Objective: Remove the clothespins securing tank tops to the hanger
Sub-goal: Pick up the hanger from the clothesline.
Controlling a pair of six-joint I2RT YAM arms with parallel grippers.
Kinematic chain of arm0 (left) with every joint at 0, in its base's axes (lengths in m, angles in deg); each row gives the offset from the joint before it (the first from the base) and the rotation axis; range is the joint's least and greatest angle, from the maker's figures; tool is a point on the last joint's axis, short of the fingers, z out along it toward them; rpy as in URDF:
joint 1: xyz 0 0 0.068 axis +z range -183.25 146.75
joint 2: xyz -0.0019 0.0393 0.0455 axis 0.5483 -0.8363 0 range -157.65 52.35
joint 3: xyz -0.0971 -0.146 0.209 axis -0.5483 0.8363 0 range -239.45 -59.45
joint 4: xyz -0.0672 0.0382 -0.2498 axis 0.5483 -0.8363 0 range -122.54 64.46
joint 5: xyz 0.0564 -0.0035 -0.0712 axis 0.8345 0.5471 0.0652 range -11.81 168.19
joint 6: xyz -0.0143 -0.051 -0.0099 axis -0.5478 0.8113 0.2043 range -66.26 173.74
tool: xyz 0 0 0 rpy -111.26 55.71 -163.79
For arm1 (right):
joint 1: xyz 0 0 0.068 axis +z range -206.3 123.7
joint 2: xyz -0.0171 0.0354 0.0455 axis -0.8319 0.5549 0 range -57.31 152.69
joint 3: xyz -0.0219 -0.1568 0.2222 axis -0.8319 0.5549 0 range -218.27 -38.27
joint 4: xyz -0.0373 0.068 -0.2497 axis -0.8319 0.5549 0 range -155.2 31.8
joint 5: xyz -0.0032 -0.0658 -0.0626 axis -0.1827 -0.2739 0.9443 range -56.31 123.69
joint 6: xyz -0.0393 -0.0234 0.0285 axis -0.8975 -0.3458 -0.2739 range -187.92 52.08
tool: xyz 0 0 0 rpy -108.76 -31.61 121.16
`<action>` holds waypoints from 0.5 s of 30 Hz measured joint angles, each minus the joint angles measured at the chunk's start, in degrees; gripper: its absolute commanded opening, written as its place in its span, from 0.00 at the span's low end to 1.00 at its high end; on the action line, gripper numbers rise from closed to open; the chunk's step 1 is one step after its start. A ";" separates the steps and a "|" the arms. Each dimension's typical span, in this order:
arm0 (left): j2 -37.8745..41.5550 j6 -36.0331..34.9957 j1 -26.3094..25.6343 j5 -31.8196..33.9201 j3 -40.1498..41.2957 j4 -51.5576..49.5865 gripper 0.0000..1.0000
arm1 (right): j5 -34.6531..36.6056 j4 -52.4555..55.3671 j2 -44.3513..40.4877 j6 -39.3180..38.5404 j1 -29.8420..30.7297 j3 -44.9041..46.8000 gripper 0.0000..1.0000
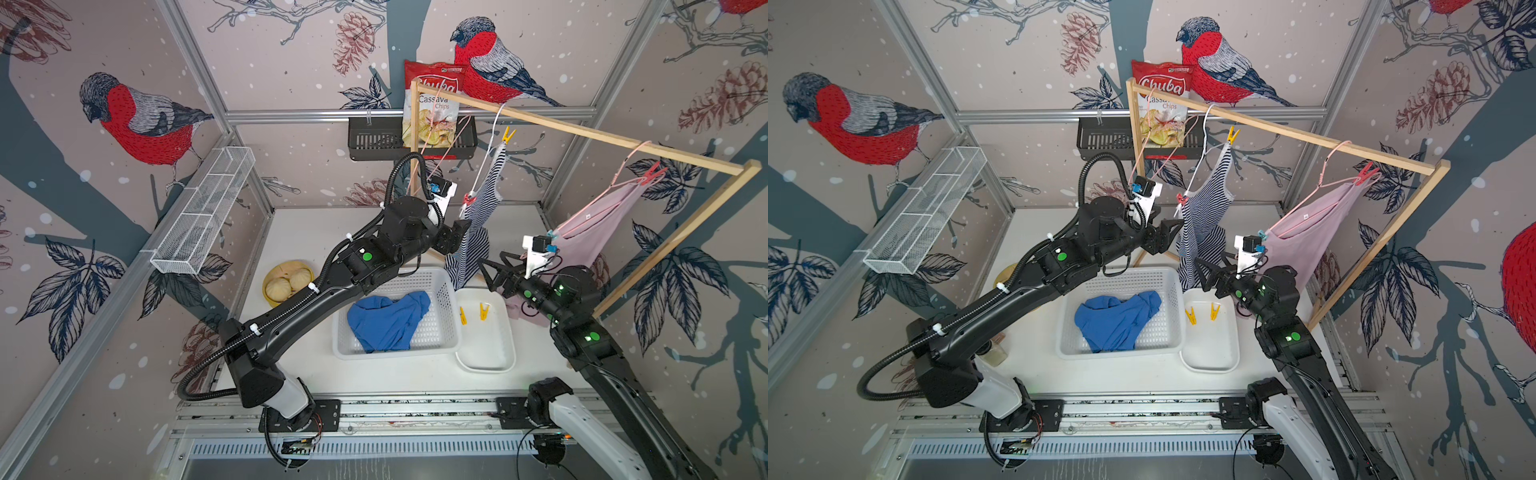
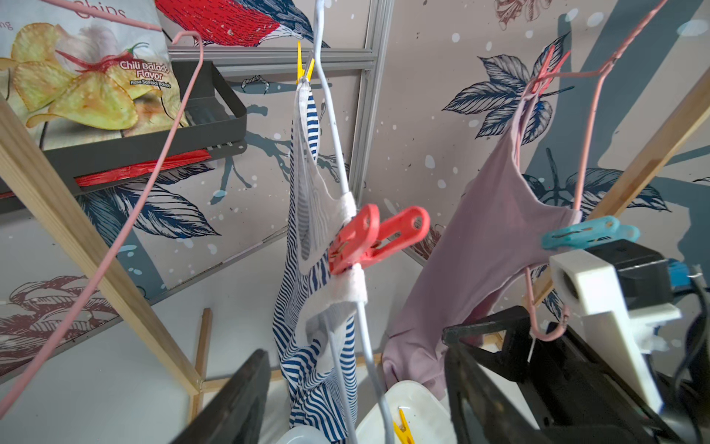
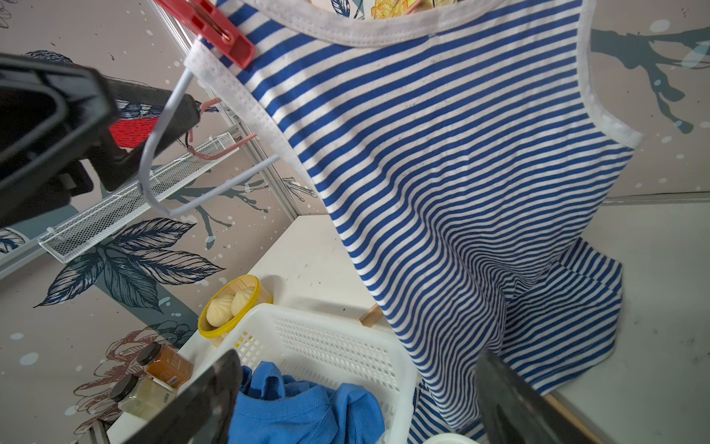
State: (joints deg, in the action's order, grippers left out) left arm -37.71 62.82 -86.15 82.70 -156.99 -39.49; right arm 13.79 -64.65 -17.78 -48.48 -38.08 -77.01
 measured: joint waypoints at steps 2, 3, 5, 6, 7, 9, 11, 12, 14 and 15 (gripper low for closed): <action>-1.31 -0.02 -0.04 0.00 -0.81 0.00 0.62 | 0.00 -0.04 0.17 -0.02 0.00 -0.04 0.95; -1.88 -0.02 -0.07 0.00 -1.20 0.00 0.59 | 0.00 -0.02 0.20 -0.04 0.00 -0.04 0.95; -3.21 -0.04 -0.07 0.11 -2.40 -0.04 0.49 | 0.00 -0.02 0.20 -0.07 0.00 -0.04 0.94; -3.78 -0.07 -0.07 0.22 -3.04 -0.04 0.44 | 0.00 -0.04 0.20 -0.09 0.00 -0.04 0.94; -4.37 -0.11 -0.07 0.35 -3.72 -0.09 0.35 | -0.02 -0.04 0.20 -0.17 0.00 -0.04 0.94; -5.29 -0.46 -0.09 0.85 -5.01 -0.44 0.13 | -0.02 -0.02 0.20 -0.24 0.00 -0.04 0.94; -6.34 -0.31 -0.09 1.95 -6.84 -1.29 0.00 | -0.07 -0.02 0.11 -0.26 0.00 -0.04 0.94; -6.82 -1.18 -0.09 2.51 -7.69 -1.77 0.00 | -0.13 -0.04 0.09 -0.28 0.00 -0.04 0.94; -7.61 -1.53 -0.07 1.64 -9.40 -3.06 0.00 | -0.46 -0.04 0.09 -0.39 0.02 -0.04 0.94; -7.82 -1.53 -0.17 1.66 -9.90 -3.37 0.00 | -0.59 0.00 0.09 -0.46 0.04 -0.04 0.94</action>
State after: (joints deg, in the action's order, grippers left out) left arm -45.54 61.29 -86.33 84.36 -166.89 -42.86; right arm 13.20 -64.65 -17.69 -48.94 -38.04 -77.06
